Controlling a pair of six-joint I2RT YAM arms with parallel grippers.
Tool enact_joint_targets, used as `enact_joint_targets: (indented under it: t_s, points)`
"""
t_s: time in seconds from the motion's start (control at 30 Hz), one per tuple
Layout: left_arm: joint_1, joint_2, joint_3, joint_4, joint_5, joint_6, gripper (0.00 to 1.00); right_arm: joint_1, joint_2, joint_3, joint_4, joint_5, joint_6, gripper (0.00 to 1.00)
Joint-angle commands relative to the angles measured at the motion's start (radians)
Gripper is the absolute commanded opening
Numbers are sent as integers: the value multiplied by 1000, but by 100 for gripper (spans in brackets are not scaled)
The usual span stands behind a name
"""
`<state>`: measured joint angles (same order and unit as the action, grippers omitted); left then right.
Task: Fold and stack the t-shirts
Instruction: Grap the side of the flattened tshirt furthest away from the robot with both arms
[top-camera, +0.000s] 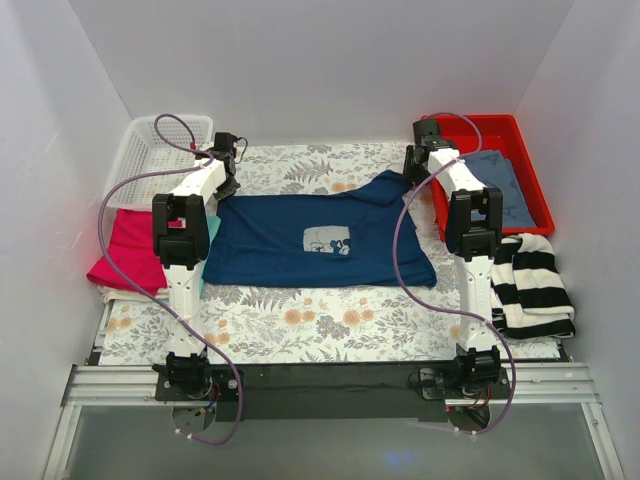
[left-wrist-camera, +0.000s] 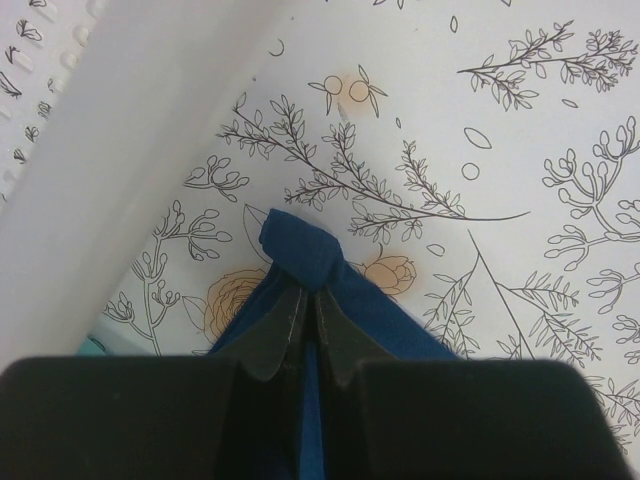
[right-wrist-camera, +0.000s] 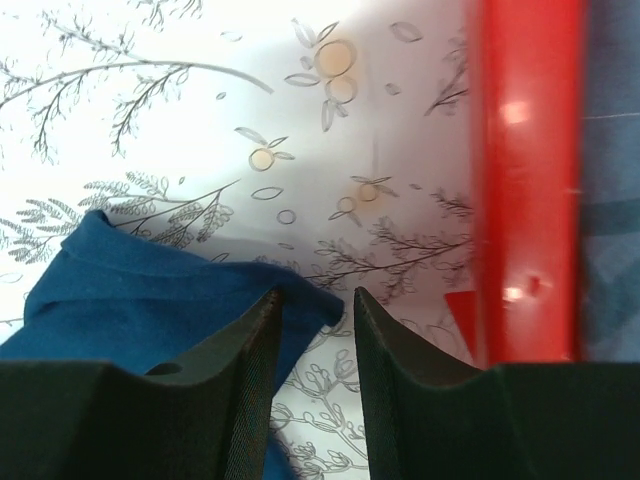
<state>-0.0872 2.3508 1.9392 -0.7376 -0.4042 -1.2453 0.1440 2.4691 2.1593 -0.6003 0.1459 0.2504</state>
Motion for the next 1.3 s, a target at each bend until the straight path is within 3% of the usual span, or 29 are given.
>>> enact_joint_targets:
  t_s: [0.0,0.07,0.13,0.17,0.23,0.87,0.97,1.1,1.27]
  points:
    - [-3,22,-51,-102,21,-3,0,-4,31,-26,16,-52,-11,40]
    - [-5,22,-52,-102,21,-6,0,-3,30,-45,14,-66,-11,37]
    - [-6,24,-51,-102,19,-6,0,-4,28,-56,11,-68,-14,26]
    - [-6,24,-51,-100,21,-6,0,-3,31,-59,8,-65,-13,14]
    - [-6,27,-48,-101,22,-6,0,-3,30,-58,2,-57,-11,2]
    - [-8,21,26,-95,76,14,0,-4,-193,19,4,43,-7,1]
    - [-8,19,20,-89,88,18,6,-4,-220,19,4,66,-7,1]
    - [-9,8,10,-77,94,23,23,-4,-240,19,4,95,-11,1]
    - [-11,-19,1,-49,96,32,34,-6,-246,24,4,109,-13,1]
